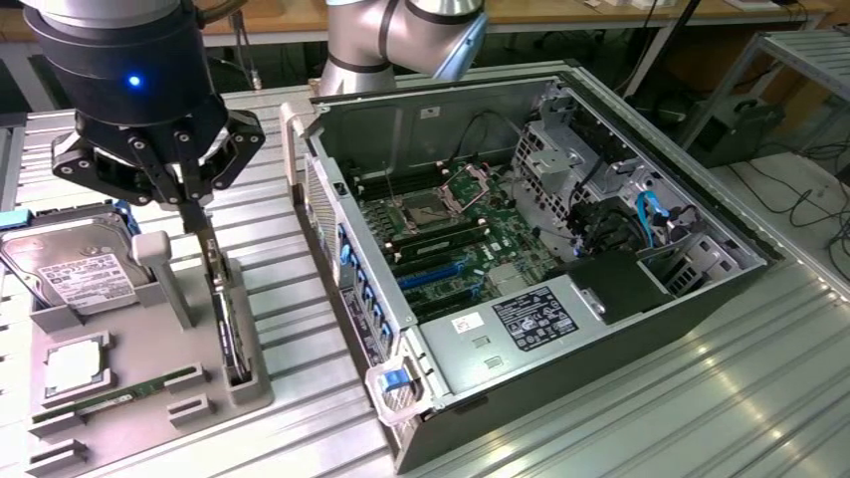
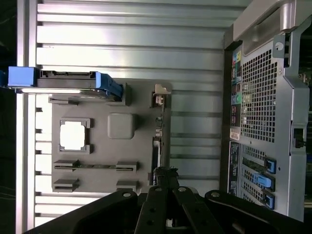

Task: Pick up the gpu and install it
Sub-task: 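Reach for the gpu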

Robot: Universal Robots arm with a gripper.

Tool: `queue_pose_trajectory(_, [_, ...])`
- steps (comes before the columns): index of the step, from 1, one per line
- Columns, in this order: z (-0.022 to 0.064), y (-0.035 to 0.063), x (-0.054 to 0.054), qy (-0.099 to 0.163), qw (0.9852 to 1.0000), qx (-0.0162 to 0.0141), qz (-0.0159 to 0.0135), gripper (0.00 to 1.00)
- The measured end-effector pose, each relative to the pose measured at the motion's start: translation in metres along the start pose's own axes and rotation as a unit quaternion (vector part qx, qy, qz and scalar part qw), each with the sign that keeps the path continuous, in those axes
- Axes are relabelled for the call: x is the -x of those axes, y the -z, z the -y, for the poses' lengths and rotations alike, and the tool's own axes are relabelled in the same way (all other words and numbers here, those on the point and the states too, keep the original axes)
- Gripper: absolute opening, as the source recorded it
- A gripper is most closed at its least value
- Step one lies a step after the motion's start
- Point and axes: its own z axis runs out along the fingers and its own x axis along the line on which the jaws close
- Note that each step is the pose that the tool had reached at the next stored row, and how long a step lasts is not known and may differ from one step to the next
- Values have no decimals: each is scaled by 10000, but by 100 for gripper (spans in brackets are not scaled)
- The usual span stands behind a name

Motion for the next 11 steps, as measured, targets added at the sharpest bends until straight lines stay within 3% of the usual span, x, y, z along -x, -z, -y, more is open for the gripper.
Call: queue_pose_trajectory(11, [31, -5, -180, 69, 10000, 1, -3, 11])
